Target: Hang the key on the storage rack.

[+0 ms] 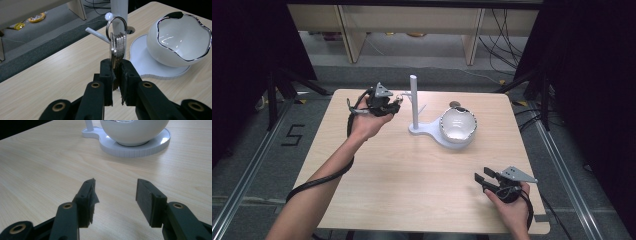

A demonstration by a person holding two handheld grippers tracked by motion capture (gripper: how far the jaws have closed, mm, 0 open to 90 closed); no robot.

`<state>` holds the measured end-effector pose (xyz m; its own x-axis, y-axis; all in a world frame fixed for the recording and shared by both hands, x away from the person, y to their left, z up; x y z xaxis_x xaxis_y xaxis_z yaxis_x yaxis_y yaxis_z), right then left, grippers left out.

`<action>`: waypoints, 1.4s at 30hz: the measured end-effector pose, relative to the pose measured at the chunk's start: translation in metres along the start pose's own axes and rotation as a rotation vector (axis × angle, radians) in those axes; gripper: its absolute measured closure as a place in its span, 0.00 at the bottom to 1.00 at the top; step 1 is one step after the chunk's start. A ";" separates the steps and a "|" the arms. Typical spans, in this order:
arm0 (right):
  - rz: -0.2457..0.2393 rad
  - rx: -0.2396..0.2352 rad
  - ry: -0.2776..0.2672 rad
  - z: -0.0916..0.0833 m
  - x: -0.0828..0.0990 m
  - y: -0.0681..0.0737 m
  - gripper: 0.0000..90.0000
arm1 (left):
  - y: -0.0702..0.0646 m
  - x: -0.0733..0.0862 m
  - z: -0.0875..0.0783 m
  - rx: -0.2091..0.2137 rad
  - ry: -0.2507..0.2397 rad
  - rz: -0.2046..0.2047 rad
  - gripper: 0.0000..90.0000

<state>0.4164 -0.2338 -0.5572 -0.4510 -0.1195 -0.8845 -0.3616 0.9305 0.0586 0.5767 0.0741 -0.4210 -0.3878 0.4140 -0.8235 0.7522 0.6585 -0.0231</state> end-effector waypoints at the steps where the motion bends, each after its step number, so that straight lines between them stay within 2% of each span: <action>1: 0.002 -0.004 0.000 0.000 0.000 0.000 0.56 | 0.001 0.000 -0.001 0.001 0.014 0.005 0.90; 2: 0.005 -0.004 0.000 0.000 0.000 0.000 0.56 | 0.000 -0.002 0.001 0.002 -0.002 -0.003 0.90; 3: 0.005 -0.004 -0.001 0.000 0.000 0.000 0.56 | 0.001 -0.001 0.000 0.001 0.016 0.006 0.90; 4: -0.003 0.001 -0.001 -0.001 0.000 -0.001 0.56 | 0.001 -0.003 0.002 0.002 0.001 -0.009 0.90; 6: 0.004 0.001 -0.006 0.000 -0.001 -0.001 0.56 | 0.002 -0.001 0.001 0.003 0.031 0.003 0.90; 8: 0.005 0.000 -0.005 0.000 -0.001 -0.001 0.55 | 0.002 -0.003 0.003 0.004 0.024 -0.008 0.90; 9: 0.001 0.003 -0.005 0.000 -0.001 -0.001 0.55 | 0.003 -0.002 0.002 0.006 0.039 0.006 0.90; 10: 0.006 0.001 0.000 0.000 0.000 -0.001 0.55 | 0.003 -0.004 0.003 0.005 0.022 -0.010 0.90; 11: -0.001 0.013 -0.005 0.001 0.000 -0.003 0.55 | 0.003 -0.004 0.003 0.005 0.023 -0.010 0.90; 12: 0.000 0.013 -0.005 0.001 0.000 -0.003 0.55 | 0.005 -0.004 0.002 0.006 0.044 0.005 0.90; 13: -0.001 0.014 -0.006 0.001 0.000 -0.003 0.55 | 0.004 -0.005 0.003 0.007 0.031 -0.006 0.90; 17: 0.008 0.003 -0.011 0.001 -0.001 -0.002 0.54 | 0.005 -0.005 0.003 0.007 0.054 0.004 0.90; 24: 0.006 0.002 -0.009 0.001 -0.001 -0.003 0.54 | 0.006 -0.008 0.005 0.011 0.055 -0.009 0.90; 25: 0.039 0.013 0.025 -0.003 0.001 -0.001 0.54 | 0.007 -0.008 0.004 0.007 0.063 -0.005 0.90; 26: 0.020 0.014 0.000 0.001 0.000 -0.003 0.54 | 0.007 -0.008 0.005 0.010 0.070 -0.003 0.90; 27: 0.016 0.015 0.003 0.000 0.000 -0.003 0.54 | 0.007 -0.009 0.006 0.009 0.055 -0.015 0.90; 28: 0.015 0.020 0.000 0.001 0.000 -0.004 0.54 | 0.007 -0.009 0.007 0.009 0.061 -0.012 0.90; 29: 0.001 0.005 -0.007 0.000 -0.001 -0.004 0.54 | 0.008 -0.008 0.006 0.008 0.071 -0.008 0.90; 31: 0.002 0.007 -0.006 0.000 -0.001 -0.004 0.54 | 0.007 -0.009 0.007 0.008 0.060 -0.017 0.90; 34: 0.003 0.009 -0.001 -0.001 -0.001 -0.005 0.54 | 0.009 -0.010 0.007 0.010 0.074 -0.005 0.90; 35: 0.025 0.015 0.008 0.000 0.000 -0.004 0.54 | 0.009 -0.010 0.007 0.009 0.077 -0.005 0.90; 36: 0.024 0.015 0.008 0.000 0.000 -0.004 0.54 | 0.010 -0.010 0.007 0.013 0.081 -0.004 0.90; 39: 0.027 0.009 0.009 -0.001 0.000 -0.003 0.54 | 0.010 -0.011 0.009 0.005 0.067 -0.020 0.90; 42: 0.024 0.015 0.008 0.000 0.000 -0.004 0.54 | 0.012 -0.010 0.009 0.007 0.086 -0.011 0.90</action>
<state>0.4173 -0.2375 -0.5576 -0.4661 -0.0995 -0.8791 -0.3381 0.9383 0.0731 0.5940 0.0721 -0.4179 -0.4404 0.4596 -0.7712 0.7513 0.6589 -0.0364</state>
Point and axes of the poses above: each handheld gripper's, and its own axes: z roughly forward along the jaws, x roughly out of its underside, y roughly to its left, the point moved 10 cm from there along z, roughly forward along the jaws, and after that the axes turned 13 degrees about x, right-handed, at the moved point
